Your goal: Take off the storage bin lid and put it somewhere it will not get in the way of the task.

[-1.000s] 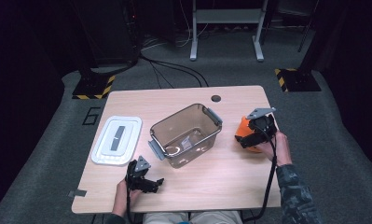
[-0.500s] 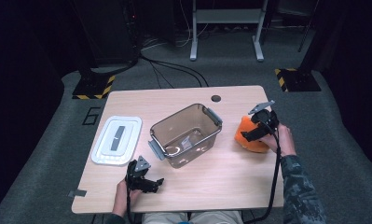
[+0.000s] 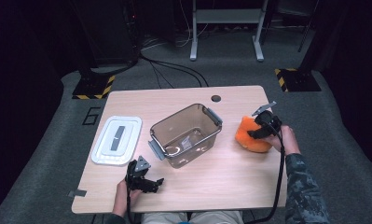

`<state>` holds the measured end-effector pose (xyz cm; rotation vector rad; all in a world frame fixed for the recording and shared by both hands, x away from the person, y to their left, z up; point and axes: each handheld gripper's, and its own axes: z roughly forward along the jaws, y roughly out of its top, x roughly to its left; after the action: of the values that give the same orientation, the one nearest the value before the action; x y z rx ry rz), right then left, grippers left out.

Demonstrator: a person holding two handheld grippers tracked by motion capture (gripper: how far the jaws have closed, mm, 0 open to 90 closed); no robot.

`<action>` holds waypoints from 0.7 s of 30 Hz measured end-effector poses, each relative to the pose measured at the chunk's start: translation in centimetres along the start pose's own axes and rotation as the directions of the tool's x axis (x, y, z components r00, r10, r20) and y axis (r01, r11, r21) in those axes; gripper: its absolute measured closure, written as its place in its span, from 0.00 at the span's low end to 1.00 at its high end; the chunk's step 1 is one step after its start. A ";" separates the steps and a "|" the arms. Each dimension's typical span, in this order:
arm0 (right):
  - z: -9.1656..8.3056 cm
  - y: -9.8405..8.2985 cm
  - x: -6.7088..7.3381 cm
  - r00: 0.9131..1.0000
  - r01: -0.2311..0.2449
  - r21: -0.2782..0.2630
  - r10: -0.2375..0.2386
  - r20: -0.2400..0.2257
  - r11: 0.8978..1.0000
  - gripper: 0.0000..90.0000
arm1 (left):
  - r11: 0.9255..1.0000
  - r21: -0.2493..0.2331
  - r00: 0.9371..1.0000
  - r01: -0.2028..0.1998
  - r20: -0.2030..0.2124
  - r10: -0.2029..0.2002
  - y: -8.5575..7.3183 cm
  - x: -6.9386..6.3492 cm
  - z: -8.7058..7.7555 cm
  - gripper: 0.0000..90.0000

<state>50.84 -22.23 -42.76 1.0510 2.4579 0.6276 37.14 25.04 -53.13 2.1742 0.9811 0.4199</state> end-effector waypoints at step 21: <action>-0.7 0.4 2.4 0.966 -0.258 -0.057 0.257 -0.033 0.964 0.62 | 1.000 0.000 1.000 0.001 -0.001 -0.001 0.0 0.0 0.0 0.00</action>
<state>49.21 -20.35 -42.39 1.3586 2.3255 0.7955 37.13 25.04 -53.13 2.1733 0.9826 0.4201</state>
